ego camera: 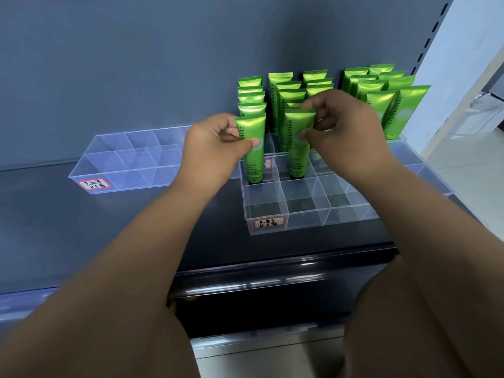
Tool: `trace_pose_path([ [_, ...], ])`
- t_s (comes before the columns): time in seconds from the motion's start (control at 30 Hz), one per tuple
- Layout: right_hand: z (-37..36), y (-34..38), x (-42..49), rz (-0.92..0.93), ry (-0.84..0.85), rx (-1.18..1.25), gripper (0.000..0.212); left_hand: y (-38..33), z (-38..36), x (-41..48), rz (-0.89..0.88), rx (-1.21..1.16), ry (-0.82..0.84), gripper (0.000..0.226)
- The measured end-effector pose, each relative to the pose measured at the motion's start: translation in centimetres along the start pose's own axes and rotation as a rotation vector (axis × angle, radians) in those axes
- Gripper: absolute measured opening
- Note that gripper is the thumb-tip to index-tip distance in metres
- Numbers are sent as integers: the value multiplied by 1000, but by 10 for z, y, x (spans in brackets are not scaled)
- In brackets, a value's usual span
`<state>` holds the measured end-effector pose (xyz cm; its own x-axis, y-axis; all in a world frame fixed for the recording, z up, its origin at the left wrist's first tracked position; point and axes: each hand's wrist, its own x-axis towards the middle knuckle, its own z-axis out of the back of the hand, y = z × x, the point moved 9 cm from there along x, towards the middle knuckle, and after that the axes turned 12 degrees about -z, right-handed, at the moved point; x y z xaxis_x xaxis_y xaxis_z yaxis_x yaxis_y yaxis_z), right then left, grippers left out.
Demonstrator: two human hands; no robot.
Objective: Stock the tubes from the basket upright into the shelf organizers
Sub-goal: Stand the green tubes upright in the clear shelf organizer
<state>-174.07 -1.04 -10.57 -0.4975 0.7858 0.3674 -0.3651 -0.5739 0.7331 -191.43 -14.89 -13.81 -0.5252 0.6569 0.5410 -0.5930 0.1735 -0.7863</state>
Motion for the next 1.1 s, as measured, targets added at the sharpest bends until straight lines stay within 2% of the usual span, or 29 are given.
trace_pose_path([
  [0.5, 2, 1, 1, 18, -2, -37, 39, 4, -1, -2, 27, 26, 9, 39],
  [1.1, 4, 3, -1, 31, 5, -53, 42, 11, -2, -6, 72, 162, 65, 39],
])
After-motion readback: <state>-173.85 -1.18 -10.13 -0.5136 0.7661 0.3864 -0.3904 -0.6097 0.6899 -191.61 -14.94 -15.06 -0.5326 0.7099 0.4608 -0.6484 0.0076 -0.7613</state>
